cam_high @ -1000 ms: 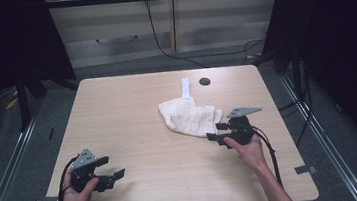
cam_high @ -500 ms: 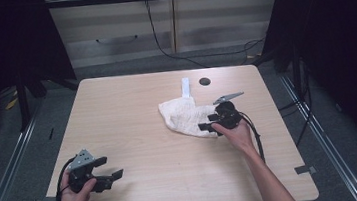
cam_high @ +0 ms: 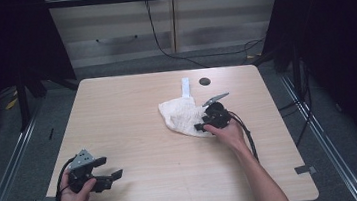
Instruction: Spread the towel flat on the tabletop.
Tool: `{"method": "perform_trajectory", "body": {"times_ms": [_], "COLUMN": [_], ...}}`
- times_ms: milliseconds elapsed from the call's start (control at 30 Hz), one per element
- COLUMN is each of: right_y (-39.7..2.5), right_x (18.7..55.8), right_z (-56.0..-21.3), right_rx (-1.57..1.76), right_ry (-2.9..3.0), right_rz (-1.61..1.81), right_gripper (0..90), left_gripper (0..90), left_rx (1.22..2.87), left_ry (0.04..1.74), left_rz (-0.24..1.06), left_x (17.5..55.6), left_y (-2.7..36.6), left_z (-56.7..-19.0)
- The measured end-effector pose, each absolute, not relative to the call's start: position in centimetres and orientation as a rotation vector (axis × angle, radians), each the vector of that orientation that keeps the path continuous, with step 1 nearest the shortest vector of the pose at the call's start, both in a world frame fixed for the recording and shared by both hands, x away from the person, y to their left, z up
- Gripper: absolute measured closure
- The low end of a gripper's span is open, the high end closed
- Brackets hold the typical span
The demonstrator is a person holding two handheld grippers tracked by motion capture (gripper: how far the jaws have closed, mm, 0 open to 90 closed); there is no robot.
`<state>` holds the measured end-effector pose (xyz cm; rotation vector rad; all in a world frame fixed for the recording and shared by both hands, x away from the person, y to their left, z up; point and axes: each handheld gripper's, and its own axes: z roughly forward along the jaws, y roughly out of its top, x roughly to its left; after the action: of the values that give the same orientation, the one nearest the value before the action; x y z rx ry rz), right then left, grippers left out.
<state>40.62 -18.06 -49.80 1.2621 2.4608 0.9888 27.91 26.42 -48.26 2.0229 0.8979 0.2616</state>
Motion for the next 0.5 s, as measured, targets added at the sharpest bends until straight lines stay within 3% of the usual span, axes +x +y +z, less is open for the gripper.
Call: {"method": "perform_trajectory", "body": {"times_ms": [33, 100, 200, 500], "right_y": [-18.0, -17.9, -18.3, -18.2], "right_x": [40.5, 40.4, 40.2, 39.3], "right_z": [-49.7, -49.7, -49.7, -49.8], "right_rx": [1.233, 1.228, 1.249, 1.248], "right_ry": [2.457, 2.458, 2.459, 2.49], "right_rz": [0.948, 0.935, 0.963, 1.004], "right_gripper": [56.7, 60.8, 83.0, 86.3], "left_gripper": [17.2, 17.1, 17.1, 17.4], "left_rx": [2.025, 2.024, 2.022, 2.025], "left_ry": [0.898, 0.902, 0.906, 0.905], "left_rz": [0.261, 0.262, 0.26, 0.259], "left_x": [27.9, 28.0, 28.0, 27.9], "left_y": [26.5, 26.5, 26.5, 26.5], "left_z": [-48.3, -48.3, -48.3, -48.3]}}
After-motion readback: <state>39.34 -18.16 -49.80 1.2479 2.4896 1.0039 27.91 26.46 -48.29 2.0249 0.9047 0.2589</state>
